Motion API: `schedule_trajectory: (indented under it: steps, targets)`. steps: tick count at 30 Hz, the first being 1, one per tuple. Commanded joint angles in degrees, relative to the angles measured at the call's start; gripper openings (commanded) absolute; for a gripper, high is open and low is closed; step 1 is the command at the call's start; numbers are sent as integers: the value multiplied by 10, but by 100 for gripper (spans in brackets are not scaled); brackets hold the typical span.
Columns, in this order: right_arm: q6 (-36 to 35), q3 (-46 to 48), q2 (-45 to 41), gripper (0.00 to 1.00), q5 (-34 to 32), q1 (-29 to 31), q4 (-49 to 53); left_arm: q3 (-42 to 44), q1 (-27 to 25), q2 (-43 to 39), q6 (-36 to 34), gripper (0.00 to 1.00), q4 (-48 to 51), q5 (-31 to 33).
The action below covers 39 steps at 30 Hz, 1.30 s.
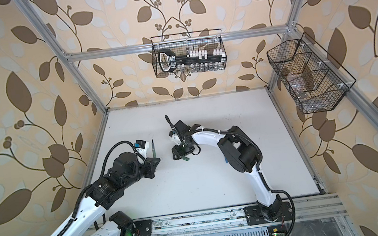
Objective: Insert the pens into the pen caps
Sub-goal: 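Close the right gripper on the green cap, then lift the green cap with the right gripper and turn it open end down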
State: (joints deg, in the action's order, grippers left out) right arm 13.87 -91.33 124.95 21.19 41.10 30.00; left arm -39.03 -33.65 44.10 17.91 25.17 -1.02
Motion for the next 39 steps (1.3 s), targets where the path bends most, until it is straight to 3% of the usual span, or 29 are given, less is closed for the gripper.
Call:
schedule_trajectory:
  steps: [1,9,18,21,23,31,39]
  targets:
    - [-19,-16,18,57,28,16,21,-3,6,-11,-10,0,-10,-1]
    - [-41,75,-46,56,-2,39,71,8,6,-9,-16,0,-20,2]
    - [6,174,-182,56,-56,31,73,65,6,-8,-81,0,-130,-65]
    - [34,170,-202,56,-105,24,87,73,6,-1,-96,0,-149,-66]
    - [45,143,-188,56,-156,25,107,82,6,-2,-100,0,-164,-72]
    - [25,-3,-63,56,-223,44,176,119,6,-23,-90,0,-200,-107]
    - [13,-70,9,55,-235,51,196,131,6,-56,-84,0,-198,-94]
